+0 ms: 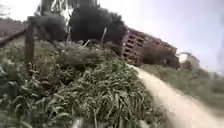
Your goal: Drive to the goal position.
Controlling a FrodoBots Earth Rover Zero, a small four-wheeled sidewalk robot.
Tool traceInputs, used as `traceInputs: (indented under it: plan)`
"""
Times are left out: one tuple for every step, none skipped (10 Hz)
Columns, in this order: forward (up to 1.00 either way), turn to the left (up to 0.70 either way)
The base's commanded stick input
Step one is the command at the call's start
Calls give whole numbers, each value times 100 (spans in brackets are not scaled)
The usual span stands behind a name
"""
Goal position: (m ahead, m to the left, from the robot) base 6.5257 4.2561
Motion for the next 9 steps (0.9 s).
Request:
traceInputs:
  plan:
    - [-100, 0]
    - [-100, 0]
    - [-100, 0]
    - [-90, 0]
    - [-50, 0]
    - [-11, 0]
    - [0, 0]
    - [0, 0]
    - [0, 0]
